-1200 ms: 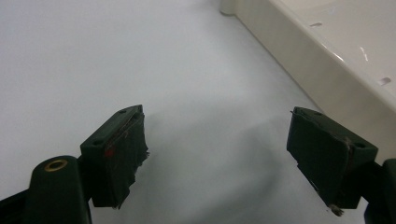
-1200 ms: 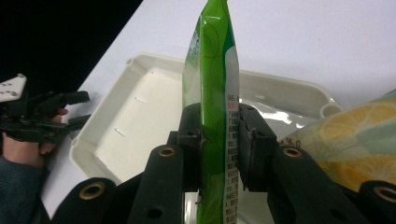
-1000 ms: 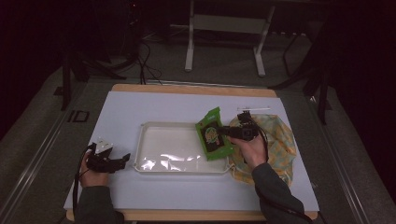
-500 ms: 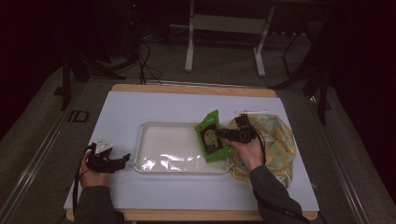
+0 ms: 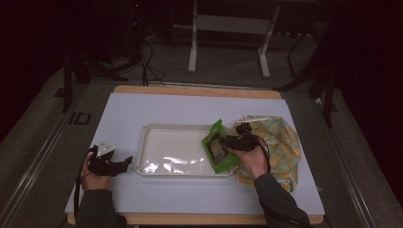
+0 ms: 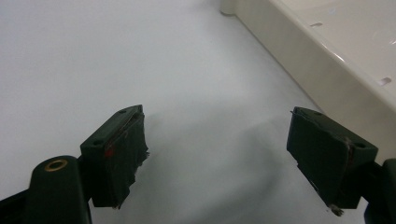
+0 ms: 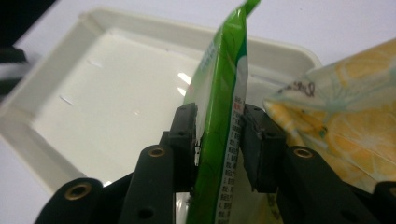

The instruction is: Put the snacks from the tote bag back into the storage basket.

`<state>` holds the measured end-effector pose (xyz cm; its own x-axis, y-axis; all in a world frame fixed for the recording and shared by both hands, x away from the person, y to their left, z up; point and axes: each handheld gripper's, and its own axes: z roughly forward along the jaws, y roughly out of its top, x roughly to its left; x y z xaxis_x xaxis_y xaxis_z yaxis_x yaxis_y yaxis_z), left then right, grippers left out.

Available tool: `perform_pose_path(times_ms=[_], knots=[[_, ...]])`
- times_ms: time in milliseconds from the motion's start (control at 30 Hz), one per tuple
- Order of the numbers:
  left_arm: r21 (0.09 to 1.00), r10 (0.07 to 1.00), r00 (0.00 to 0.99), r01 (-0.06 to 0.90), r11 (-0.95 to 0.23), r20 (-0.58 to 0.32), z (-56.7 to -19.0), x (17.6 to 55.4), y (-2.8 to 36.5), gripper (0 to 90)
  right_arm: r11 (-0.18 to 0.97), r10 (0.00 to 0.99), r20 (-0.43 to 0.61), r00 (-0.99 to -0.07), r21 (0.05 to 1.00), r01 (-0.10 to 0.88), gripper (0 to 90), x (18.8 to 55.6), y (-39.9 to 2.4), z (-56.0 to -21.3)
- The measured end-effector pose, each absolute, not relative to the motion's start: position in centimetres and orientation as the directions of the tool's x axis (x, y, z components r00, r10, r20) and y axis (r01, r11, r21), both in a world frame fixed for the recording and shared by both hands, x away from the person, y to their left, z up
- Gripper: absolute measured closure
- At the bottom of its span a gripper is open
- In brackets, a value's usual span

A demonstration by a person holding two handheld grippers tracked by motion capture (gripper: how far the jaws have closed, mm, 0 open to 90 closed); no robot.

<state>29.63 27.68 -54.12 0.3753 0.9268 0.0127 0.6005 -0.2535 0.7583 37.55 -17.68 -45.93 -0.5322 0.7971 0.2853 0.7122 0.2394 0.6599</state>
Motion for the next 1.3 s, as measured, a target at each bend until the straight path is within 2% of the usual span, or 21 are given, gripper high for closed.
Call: perform_pose_path(times_ms=[567, 1000, 1300], knots=[[0.759, 0.927, 0.375, 0.600, -0.253, 0.013, -54.1, 29.6, 27.7, 20.1, 0.326, 0.815, 0.181, -0.550, 0.643, 0.693, 62.7, 35.8, -17.4, -46.2], [0.758, 0.927, 0.374, 0.601, -0.253, 0.013, -54.1, 29.6, 27.6, 20.1, 0.286, 0.821, 0.251, -0.513, 0.596, 0.750, 60.4, 35.0, -18.3, -46.7], [0.757, 0.928, 0.372, 0.604, -0.251, 0.011, -54.1, 29.7, 27.7, 20.1, 0.300, 0.825, 0.237, -0.513, 0.587, 0.753, 56.1, 35.0, -18.0, -47.3]])
